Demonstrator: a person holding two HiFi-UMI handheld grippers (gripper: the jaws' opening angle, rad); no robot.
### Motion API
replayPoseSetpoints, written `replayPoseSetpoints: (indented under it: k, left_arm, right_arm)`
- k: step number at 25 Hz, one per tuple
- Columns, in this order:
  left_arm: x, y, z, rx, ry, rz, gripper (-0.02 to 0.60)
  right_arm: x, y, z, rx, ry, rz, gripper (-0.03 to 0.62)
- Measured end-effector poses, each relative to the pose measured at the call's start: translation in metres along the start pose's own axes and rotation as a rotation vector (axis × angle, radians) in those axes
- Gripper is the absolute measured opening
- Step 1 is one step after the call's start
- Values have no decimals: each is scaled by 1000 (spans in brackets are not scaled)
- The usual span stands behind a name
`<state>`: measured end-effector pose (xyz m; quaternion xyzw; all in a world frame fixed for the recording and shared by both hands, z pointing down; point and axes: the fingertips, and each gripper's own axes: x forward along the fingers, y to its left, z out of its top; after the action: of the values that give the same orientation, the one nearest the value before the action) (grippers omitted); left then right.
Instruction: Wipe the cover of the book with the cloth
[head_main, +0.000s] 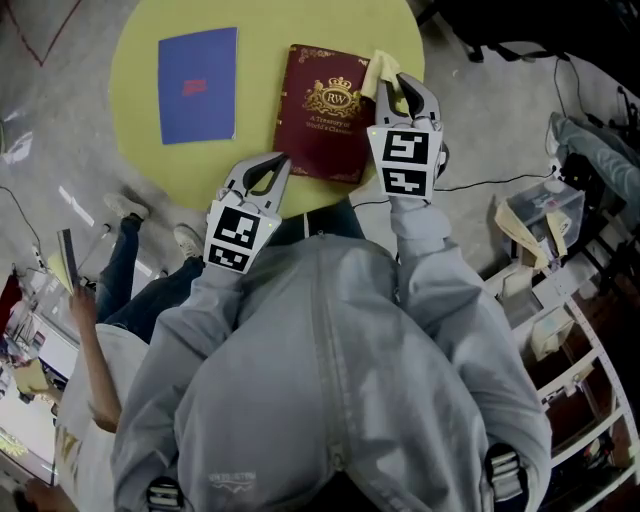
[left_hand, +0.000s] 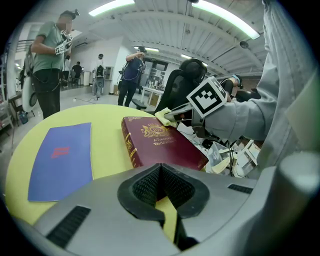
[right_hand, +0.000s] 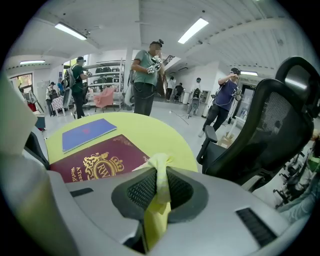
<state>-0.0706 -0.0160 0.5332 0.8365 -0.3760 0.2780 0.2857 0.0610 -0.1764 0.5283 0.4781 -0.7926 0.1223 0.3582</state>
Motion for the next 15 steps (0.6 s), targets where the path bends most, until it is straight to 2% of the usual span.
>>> replayPoseSetpoints:
  k: [10,15]
  left_arm:
    - [-1,-1,1,10,2,1,18]
    - [-1,-2,0,16,4,-7,18]
  right_arm:
    - [-18,-36,-27,27,56,-84,57]
    - [-38,-52,-32,54,47,-130,57]
